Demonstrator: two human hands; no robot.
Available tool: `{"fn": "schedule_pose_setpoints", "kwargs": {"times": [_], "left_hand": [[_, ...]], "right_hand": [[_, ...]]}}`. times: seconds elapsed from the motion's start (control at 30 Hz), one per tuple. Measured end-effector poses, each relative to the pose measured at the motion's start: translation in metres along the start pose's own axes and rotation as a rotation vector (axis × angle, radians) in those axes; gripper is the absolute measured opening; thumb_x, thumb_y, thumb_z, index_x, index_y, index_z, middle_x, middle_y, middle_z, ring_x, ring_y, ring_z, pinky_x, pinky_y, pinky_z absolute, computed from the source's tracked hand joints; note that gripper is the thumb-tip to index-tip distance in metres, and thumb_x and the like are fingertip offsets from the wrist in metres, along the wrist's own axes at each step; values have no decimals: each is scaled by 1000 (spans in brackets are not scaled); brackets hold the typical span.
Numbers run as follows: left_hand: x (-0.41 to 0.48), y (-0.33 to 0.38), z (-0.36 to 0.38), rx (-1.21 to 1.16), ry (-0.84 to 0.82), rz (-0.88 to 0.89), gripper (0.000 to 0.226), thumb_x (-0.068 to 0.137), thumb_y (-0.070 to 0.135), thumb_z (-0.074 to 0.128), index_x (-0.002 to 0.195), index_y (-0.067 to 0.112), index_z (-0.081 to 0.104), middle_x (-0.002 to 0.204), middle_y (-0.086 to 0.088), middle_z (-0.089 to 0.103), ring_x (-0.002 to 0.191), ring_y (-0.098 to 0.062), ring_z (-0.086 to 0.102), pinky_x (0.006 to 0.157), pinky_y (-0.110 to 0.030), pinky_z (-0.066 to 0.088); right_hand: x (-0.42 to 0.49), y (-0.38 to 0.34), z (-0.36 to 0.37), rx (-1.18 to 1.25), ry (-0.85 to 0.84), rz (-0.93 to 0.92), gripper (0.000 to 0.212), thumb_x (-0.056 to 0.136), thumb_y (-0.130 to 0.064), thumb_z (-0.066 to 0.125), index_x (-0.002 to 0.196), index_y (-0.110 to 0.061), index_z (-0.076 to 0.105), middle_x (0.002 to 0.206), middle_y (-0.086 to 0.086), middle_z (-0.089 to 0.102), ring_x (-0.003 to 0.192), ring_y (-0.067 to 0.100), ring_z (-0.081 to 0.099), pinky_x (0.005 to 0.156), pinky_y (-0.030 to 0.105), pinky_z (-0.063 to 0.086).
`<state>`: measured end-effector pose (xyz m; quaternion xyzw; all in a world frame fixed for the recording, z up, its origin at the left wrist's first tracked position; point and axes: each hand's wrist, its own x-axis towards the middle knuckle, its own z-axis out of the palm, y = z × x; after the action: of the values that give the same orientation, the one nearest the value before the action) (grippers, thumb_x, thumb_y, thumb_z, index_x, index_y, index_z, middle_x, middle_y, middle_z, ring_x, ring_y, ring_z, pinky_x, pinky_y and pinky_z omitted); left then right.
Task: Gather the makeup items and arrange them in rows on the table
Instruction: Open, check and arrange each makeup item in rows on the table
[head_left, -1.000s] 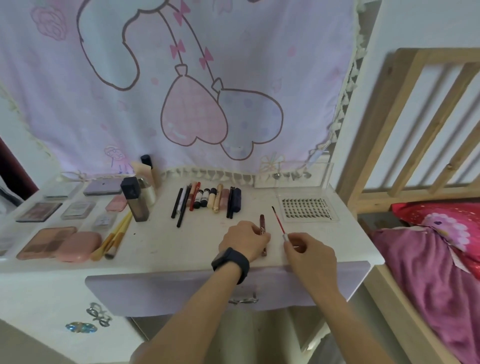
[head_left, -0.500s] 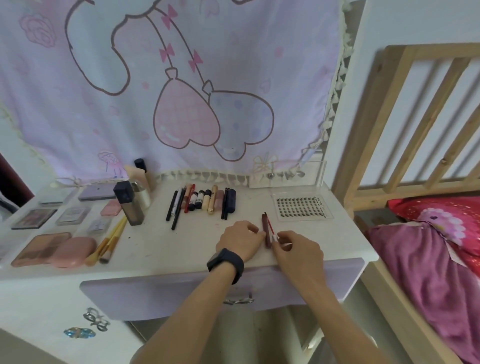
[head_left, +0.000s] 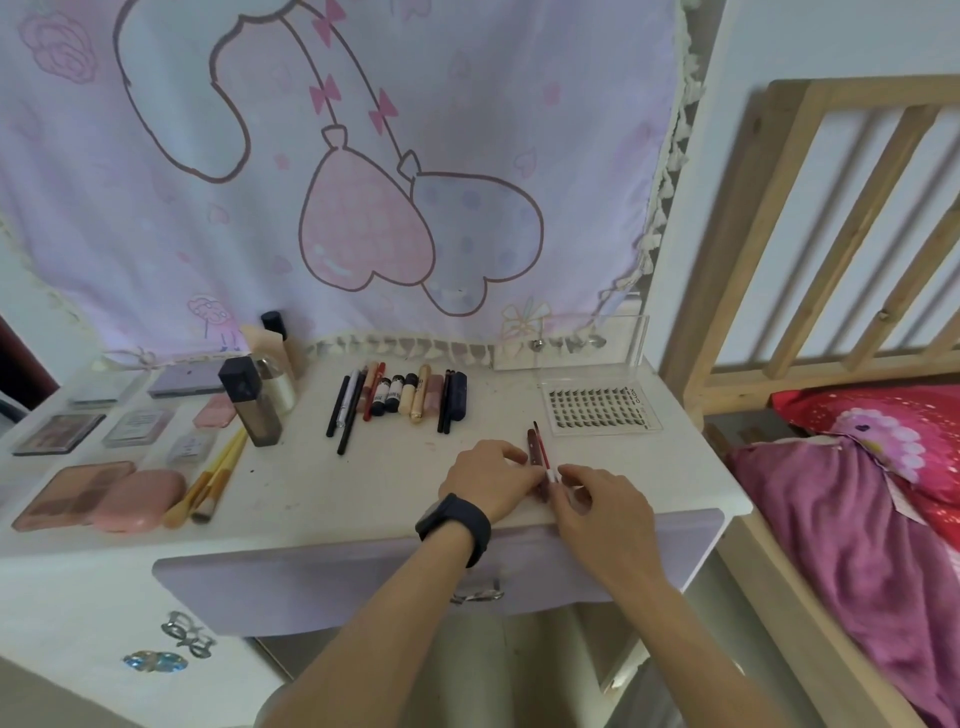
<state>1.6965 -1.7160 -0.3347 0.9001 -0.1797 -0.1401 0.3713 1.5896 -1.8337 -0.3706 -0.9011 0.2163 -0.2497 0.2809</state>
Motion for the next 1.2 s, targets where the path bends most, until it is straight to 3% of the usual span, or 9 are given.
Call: {"fn": "schedule_pose_setpoints", "kwargs": {"times": [0.23,0.33,0.47,0.6,0.9,1.2], "left_hand": [[-2,-1,1,-25,-23,17,42,72,60,66,105,35,71,106,6,73,98,-13,67,86,-30,54],[-3,-1,1,-33,-31,14,48,66,62,61,105,37,70,104,7,74,97,-13,67,87,-32,55],[-3,-2,0,-53,-54,19,32,66,59,60,92,43,67,94,10,74,93,-11,68,85,-32,55],[-6,-3,-1,-95,-54,36,15,68,55,63,80,46,63,77,19,69,87,-6,67,69,-19,47],[-7,-11,3,-93,-30,49,22,69,55,59,89,45,63,85,13,74,90,-6,67,83,-27,53],[-9,-14,4,-94,-23,78,9,79,46,65,88,45,65,79,16,73,85,-1,66,74,-19,50]], "right_hand": [[-10,6,2,108,26,-50,26,94,-29,69,119,-21,72,109,-9,72,95,6,53,81,13,36],[-12,8,2,152,32,-77,24,91,-24,72,115,-24,73,105,-16,70,96,6,53,84,17,42],[-14,10,3,164,58,-126,21,90,-20,75,110,-25,74,101,-20,68,93,7,54,82,12,39],[-18,12,6,165,96,-170,19,88,-18,77,107,-22,75,102,-13,72,93,10,55,81,12,40],[-18,16,7,179,117,-171,25,83,-15,81,107,-20,74,100,-20,65,93,2,49,86,0,34],[-19,17,10,175,122,-179,21,84,-18,80,103,-23,74,100,-17,69,94,4,50,85,1,35]]}}
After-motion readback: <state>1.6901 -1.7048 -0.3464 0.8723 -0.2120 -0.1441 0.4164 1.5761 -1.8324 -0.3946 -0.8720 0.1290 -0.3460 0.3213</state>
